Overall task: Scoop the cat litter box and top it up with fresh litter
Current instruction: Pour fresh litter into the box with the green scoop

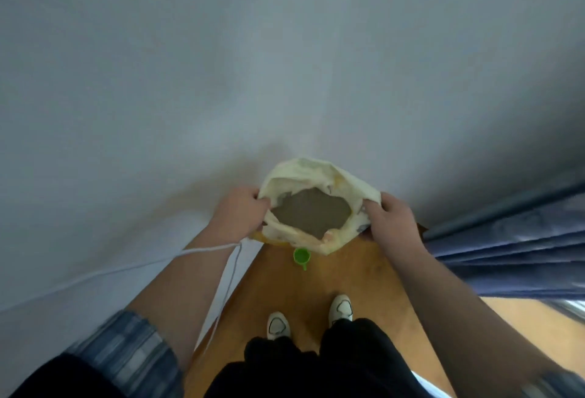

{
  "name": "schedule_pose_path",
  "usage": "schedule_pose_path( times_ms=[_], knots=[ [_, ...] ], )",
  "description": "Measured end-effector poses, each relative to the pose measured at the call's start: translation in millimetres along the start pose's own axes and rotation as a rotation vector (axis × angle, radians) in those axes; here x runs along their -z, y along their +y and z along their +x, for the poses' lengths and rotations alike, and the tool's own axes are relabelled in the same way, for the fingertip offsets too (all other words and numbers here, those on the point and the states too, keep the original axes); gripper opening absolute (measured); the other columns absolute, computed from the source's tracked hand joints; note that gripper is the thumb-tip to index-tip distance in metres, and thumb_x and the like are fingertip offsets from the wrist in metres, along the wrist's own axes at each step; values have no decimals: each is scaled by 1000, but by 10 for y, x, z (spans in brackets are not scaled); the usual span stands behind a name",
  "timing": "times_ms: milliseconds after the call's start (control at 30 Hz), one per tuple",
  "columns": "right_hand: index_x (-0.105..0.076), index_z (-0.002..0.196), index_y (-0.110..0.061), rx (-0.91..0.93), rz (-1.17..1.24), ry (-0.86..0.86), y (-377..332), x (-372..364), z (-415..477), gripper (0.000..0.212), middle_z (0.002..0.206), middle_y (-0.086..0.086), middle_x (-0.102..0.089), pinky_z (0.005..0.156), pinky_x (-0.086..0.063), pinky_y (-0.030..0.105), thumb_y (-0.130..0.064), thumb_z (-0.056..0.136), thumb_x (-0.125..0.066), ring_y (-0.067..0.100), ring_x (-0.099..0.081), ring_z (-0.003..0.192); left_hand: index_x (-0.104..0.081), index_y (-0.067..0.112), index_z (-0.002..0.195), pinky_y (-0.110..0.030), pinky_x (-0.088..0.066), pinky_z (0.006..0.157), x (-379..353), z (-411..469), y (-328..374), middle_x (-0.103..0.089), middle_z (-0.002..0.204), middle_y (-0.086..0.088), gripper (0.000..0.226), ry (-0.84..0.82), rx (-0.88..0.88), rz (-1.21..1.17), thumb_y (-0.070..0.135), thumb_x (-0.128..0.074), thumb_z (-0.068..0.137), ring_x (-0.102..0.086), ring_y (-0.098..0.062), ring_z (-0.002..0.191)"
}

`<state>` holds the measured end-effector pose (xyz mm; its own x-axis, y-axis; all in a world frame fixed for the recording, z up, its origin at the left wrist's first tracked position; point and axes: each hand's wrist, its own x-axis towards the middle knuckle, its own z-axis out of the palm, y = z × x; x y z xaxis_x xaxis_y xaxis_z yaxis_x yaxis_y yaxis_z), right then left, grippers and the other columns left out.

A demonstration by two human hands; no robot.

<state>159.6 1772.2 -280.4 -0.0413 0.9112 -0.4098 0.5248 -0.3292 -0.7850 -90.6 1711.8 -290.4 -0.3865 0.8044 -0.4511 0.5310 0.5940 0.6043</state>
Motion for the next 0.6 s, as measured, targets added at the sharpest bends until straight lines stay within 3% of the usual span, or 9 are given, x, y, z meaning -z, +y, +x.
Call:
schedule_pose_path(
  times_ms=[167,267,367,533,600],
  knots=[
    [-68,88,-22,25,-3,204,-94,674,-287,20,72,-1,-68,51,-53,26,-26,98,-51,4,-64,52,-68,14,75,-31,-53,58,57,-135,721,-69,60,-2,28,-39,-155,5,28,-53,94,-67,-18,54],
    [-68,80,-24,7,28,290,-62,1118,-393,21,65,-2,-68,61,-56,37,-29,95,-54,12,-65,57,-67,17,72,-28,-49,53,-36,-221,1194,-68,57,-1,28,-65,-237,10,29,-54,94,-64,-17,51],
    [-70,82,-19,-20,123,370,74,1620,-494,21,62,-2,-68,68,-59,40,-29,93,-56,17,-68,60,-65,16,68,-27,-47,52,-240,-350,1705,-66,54,0,28,-85,-329,22,28,-56,92,-64,-17,52],
    [-73,86,-17,-7,186,490,415,2513,-742,22,69,3,-70,61,-55,32,-29,95,-57,14,-67,62,-66,15,73,-29,-49,50,-750,-604,2604,-68,58,-3,27,-148,-442,34,29,-57,93,-66,-19,55],
    [-73,85,-23,-5,197,530,579,2859,-860,20,71,3,-71,62,-55,32,-30,95,-57,15,-67,65,-68,12,74,-37,-56,56,-1026,-729,2940,-69,59,-3,27,-186,-488,54,29,-57,93,-69,-21,57]
  ],
)
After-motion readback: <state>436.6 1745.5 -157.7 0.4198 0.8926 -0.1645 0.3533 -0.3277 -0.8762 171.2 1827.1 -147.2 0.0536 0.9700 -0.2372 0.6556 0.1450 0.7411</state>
